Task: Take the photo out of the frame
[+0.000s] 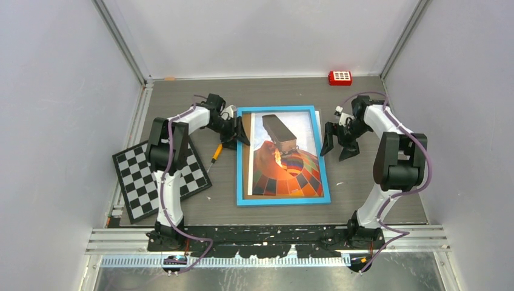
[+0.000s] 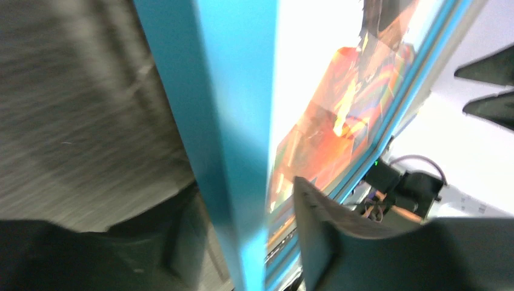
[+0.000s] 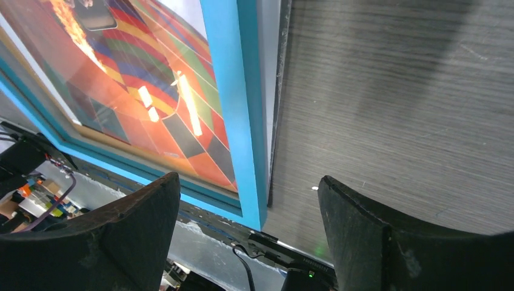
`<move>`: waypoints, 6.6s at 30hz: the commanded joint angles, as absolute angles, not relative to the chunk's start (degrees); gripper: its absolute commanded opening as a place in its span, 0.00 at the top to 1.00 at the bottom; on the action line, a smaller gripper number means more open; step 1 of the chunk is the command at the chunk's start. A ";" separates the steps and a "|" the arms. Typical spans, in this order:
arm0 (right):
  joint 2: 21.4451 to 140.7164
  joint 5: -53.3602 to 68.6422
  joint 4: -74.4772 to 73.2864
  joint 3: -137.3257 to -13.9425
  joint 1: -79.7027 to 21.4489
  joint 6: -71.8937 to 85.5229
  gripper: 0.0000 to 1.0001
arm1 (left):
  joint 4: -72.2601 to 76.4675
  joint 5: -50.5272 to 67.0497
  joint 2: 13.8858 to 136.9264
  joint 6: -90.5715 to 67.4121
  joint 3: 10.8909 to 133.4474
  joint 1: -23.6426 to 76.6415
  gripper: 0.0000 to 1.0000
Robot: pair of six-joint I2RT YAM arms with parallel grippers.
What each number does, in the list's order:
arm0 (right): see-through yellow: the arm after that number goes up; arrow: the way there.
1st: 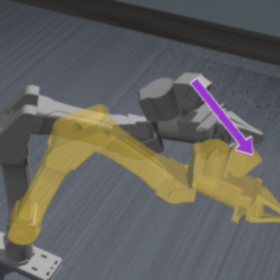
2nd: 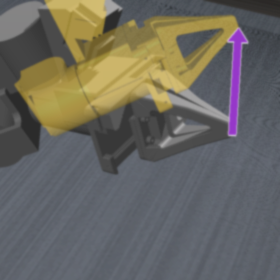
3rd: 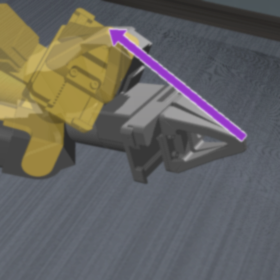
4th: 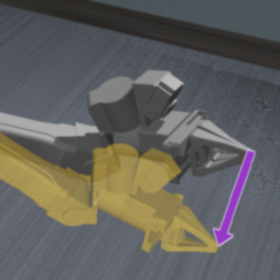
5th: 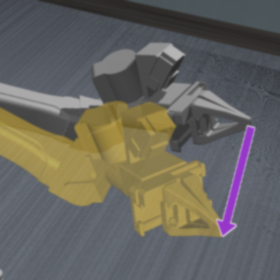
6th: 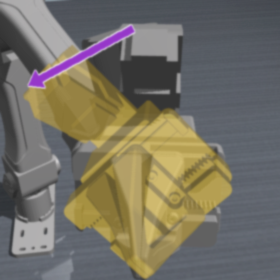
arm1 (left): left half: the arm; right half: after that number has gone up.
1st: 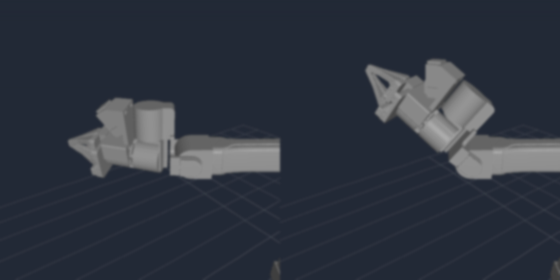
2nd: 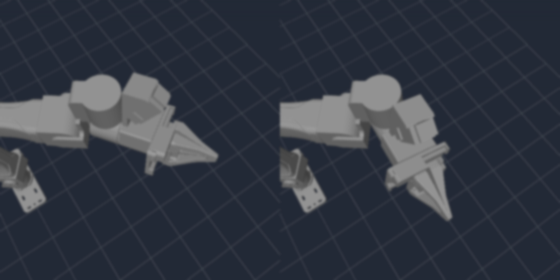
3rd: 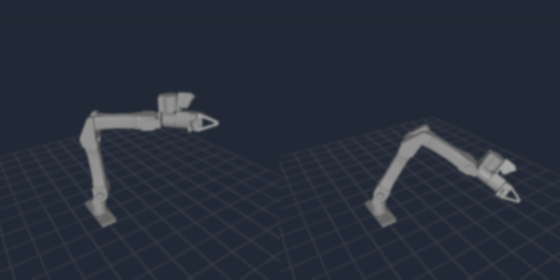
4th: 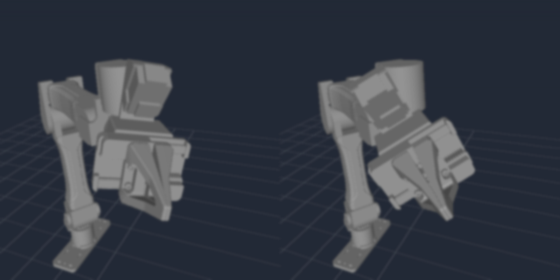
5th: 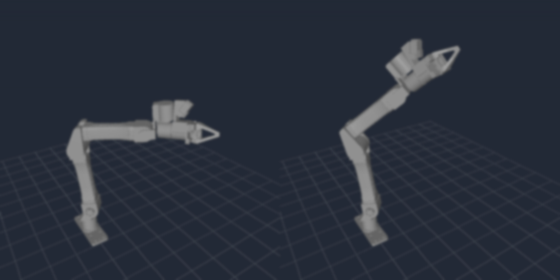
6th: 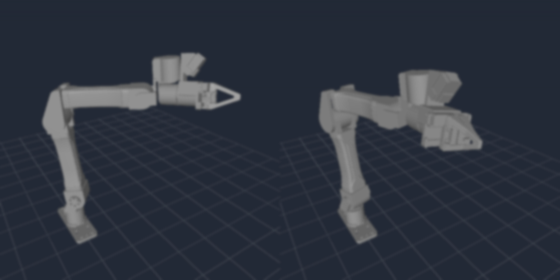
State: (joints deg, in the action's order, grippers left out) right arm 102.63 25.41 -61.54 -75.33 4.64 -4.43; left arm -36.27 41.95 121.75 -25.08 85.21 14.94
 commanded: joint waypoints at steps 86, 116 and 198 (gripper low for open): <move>137.53 21.12 -59.20 -139.05 -3.24 -7.66 0.00 | -15.56 25.56 74.24 -39.76 47.09 19.32 0.00; 143.87 30.91 -62.85 -127.35 -1.12 -14.04 0.02 | -3.25 21.85 82.19 -46.29 35.23 25.84 0.00; 143.52 28.93 -63.77 -130.78 -3.42 -16.32 0.00 | -7.44 17.93 77.18 -47.09 31.27 37.76 0.00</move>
State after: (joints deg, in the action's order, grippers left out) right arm 143.41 28.38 -62.83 -130.76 -4.25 -15.81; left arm -9.65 25.04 75.18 -47.81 30.94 37.12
